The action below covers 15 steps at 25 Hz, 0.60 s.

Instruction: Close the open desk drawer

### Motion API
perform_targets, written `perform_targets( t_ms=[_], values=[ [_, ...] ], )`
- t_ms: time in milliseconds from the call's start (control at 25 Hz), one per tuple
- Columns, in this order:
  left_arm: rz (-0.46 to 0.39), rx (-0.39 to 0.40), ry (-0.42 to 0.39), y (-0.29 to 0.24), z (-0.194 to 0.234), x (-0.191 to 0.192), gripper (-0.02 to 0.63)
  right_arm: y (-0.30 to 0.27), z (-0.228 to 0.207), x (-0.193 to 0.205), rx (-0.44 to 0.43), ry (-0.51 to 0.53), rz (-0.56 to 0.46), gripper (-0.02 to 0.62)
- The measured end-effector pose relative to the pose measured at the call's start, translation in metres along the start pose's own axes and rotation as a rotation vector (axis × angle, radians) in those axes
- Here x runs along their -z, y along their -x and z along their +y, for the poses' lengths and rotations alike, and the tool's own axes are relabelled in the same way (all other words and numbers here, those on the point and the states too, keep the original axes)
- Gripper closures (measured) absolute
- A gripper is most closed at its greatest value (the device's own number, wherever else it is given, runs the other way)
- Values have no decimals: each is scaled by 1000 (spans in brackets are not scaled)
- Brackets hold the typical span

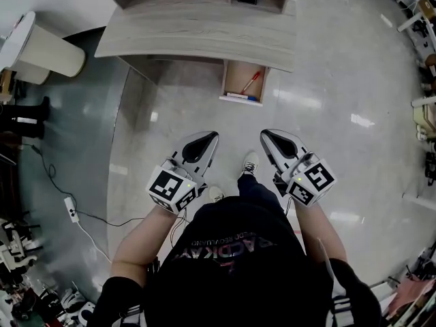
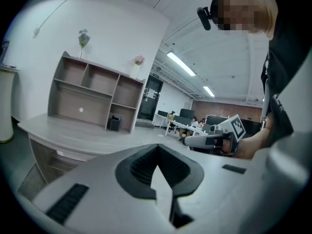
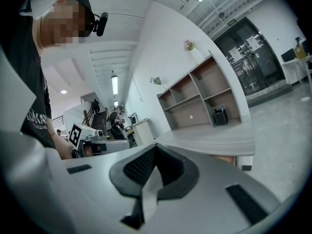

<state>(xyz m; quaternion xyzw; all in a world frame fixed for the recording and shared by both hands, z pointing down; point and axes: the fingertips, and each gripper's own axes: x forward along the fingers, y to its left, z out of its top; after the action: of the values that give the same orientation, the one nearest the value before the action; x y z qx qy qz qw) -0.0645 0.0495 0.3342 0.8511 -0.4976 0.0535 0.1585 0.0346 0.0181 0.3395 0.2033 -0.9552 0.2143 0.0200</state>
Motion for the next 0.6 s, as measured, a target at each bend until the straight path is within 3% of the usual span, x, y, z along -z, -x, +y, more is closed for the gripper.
perform_targets(
  t_ms=[320,600],
  values=[
    [15,-84,37,-43,15,-1,595,-4,-51,-15,-44,-1,23,580],
    [43,-126,7,-74,21,2,595,7,-98,-10,9,-26,4,578]
  ],
)
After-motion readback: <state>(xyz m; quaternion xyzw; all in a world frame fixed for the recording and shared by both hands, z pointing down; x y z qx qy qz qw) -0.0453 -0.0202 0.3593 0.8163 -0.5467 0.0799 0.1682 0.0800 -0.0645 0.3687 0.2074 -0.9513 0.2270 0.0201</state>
